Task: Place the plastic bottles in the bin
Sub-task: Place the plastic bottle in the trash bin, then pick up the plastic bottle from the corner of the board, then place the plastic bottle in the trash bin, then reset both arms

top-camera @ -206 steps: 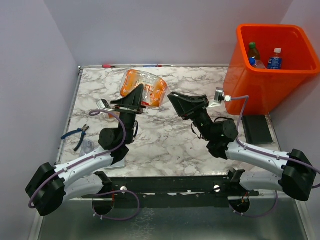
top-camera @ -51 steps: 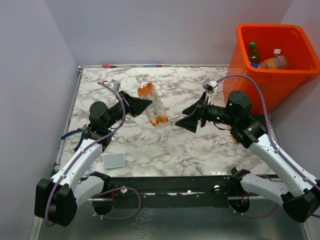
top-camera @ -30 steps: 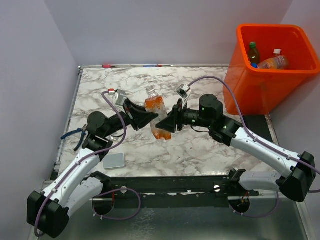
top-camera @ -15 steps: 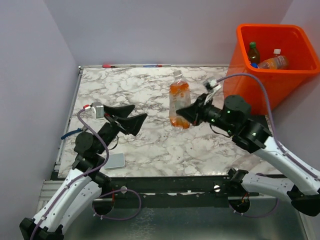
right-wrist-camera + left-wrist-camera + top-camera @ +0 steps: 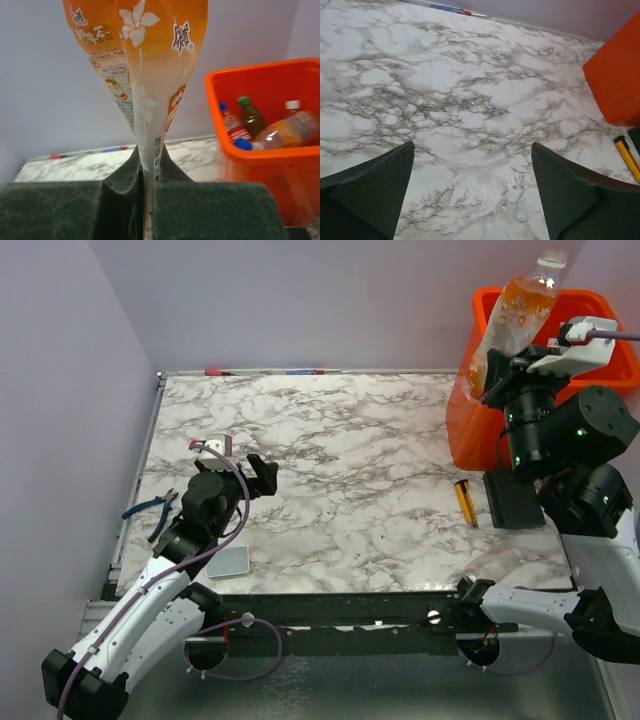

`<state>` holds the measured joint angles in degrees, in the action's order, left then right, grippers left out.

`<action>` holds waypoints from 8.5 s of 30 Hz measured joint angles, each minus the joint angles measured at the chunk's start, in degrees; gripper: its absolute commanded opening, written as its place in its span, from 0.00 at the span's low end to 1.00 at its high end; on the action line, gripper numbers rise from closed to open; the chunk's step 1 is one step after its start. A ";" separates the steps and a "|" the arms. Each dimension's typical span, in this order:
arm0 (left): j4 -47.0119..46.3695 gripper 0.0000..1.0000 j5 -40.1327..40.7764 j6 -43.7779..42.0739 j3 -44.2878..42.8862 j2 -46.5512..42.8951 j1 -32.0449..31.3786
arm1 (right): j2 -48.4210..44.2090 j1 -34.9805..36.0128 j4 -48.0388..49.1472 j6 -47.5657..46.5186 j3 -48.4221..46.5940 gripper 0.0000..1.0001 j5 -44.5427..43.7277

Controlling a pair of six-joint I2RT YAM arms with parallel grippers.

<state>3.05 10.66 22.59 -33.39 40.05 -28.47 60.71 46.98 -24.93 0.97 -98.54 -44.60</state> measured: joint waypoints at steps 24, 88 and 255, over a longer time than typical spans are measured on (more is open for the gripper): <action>5.25 0.99 17.16 4.92 3.41 -5.79 -1.01 | 35.28 -52.50 0.63 25.09 -21.94 0.00 10.29; 53.72 0.99 25.57 33.70 -11.39 29.75 28.89 | -0.04 -12.15 38.53 41.07 61.79 1.00 62.27; 3.82 0.99 28.00 11.76 -1.97 9.73 -1.20 | -4.39 -16.52 17.64 25.00 42.84 1.00 38.51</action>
<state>6.87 38.65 34.35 -35.35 49.78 -29.67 56.31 30.46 -7.29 25.98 -55.70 -6.09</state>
